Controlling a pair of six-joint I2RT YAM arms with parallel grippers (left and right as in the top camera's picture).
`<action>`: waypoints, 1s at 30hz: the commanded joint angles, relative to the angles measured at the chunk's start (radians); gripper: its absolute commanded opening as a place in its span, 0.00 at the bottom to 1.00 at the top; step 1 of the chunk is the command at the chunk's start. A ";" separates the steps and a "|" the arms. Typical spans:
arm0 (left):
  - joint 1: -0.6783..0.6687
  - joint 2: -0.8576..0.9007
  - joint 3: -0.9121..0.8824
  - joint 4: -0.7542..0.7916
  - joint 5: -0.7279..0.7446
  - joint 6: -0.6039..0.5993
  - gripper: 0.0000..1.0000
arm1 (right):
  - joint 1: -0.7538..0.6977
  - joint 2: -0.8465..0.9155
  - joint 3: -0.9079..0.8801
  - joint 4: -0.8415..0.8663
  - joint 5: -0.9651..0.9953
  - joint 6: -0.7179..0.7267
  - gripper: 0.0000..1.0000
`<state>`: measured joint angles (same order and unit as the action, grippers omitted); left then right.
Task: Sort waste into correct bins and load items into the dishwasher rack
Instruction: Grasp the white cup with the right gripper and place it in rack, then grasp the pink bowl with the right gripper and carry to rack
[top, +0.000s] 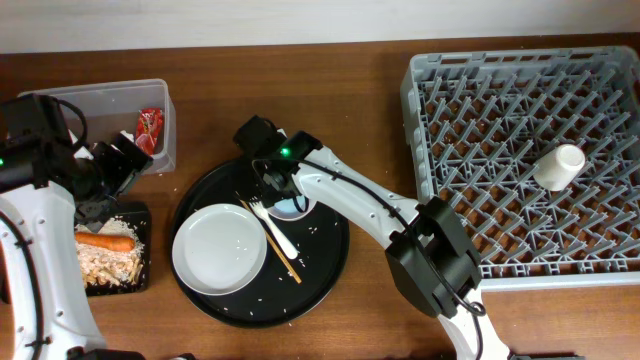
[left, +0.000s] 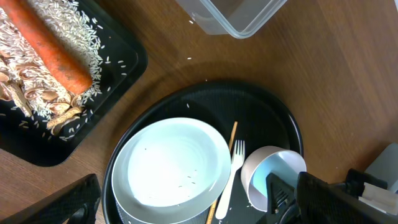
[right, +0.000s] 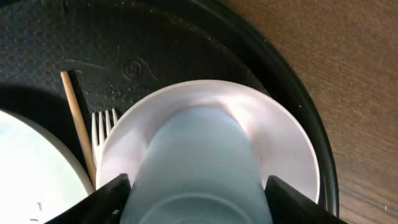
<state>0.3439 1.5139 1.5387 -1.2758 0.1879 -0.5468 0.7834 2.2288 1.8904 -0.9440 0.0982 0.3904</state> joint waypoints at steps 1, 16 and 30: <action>0.006 -0.003 0.000 -0.001 0.007 0.002 0.99 | -0.015 -0.025 0.025 -0.011 0.019 0.011 0.58; 0.006 -0.003 0.000 -0.001 0.007 0.002 0.99 | -0.633 -0.444 0.466 -0.465 0.018 -0.095 0.54; 0.006 -0.003 0.000 -0.001 0.007 0.002 0.99 | -1.450 -0.322 0.109 -0.372 -0.054 -0.106 0.54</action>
<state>0.3439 1.5139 1.5387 -1.2758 0.1879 -0.5468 -0.6495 1.8866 2.0815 -1.3521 0.0143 0.2806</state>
